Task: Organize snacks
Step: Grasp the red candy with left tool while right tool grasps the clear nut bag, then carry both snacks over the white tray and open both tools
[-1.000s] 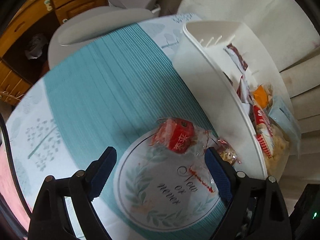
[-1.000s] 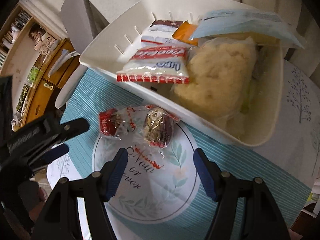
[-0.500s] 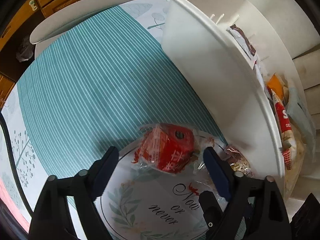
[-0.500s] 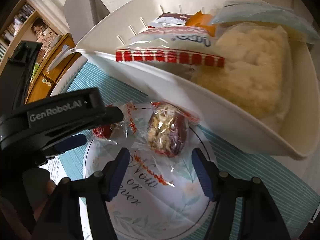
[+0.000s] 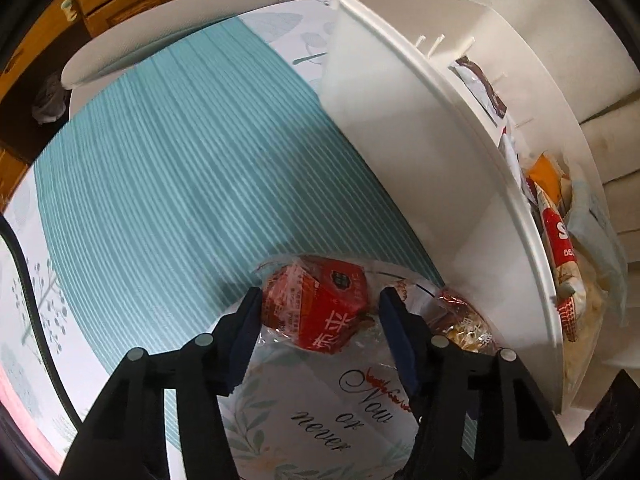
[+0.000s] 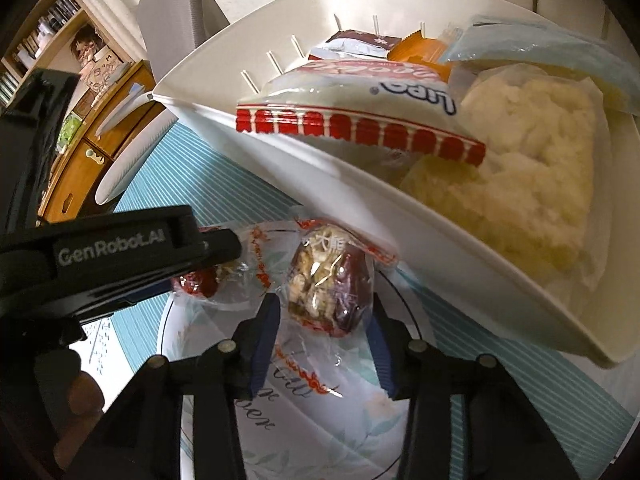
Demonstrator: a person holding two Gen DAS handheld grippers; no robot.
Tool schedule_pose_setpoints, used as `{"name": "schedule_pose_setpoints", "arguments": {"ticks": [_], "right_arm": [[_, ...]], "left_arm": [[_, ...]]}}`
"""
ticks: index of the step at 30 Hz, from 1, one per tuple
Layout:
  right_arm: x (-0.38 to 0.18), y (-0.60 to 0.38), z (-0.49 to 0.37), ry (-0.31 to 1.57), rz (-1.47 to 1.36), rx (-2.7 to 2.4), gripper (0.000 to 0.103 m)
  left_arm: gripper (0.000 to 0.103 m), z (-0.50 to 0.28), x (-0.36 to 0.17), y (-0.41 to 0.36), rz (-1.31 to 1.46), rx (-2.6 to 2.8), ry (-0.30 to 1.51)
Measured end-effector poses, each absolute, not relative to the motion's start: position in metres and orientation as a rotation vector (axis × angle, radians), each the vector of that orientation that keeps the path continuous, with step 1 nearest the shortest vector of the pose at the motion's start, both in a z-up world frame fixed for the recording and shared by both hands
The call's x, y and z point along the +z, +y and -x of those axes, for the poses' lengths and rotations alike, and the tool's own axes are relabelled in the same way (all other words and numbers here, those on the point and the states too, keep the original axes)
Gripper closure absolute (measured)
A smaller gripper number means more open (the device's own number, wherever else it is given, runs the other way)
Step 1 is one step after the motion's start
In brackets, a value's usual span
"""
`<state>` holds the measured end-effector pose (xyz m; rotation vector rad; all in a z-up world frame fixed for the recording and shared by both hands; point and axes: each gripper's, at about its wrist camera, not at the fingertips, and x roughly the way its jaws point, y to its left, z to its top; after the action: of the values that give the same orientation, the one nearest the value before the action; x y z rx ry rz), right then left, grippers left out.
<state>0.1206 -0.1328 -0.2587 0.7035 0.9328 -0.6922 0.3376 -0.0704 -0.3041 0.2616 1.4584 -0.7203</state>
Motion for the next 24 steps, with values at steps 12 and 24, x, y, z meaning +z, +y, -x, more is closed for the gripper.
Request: {"name": "schedule_pose_setpoints", "arguments": {"ticks": [12, 24], "right_arm": [[-0.255, -0.113, -0.111, 1.019, -0.714, -0.56, 0.066], [-0.229, -0.086, -0.062, 1.066, -0.609, -0.461, 0.066]], "left_arm": [[0.046, -0.32, -0.295, -0.003, -0.195, -0.582, 1.506], [0.046, -0.259, -0.267, 0.084, -0.067, -0.487, 1.514]]}}
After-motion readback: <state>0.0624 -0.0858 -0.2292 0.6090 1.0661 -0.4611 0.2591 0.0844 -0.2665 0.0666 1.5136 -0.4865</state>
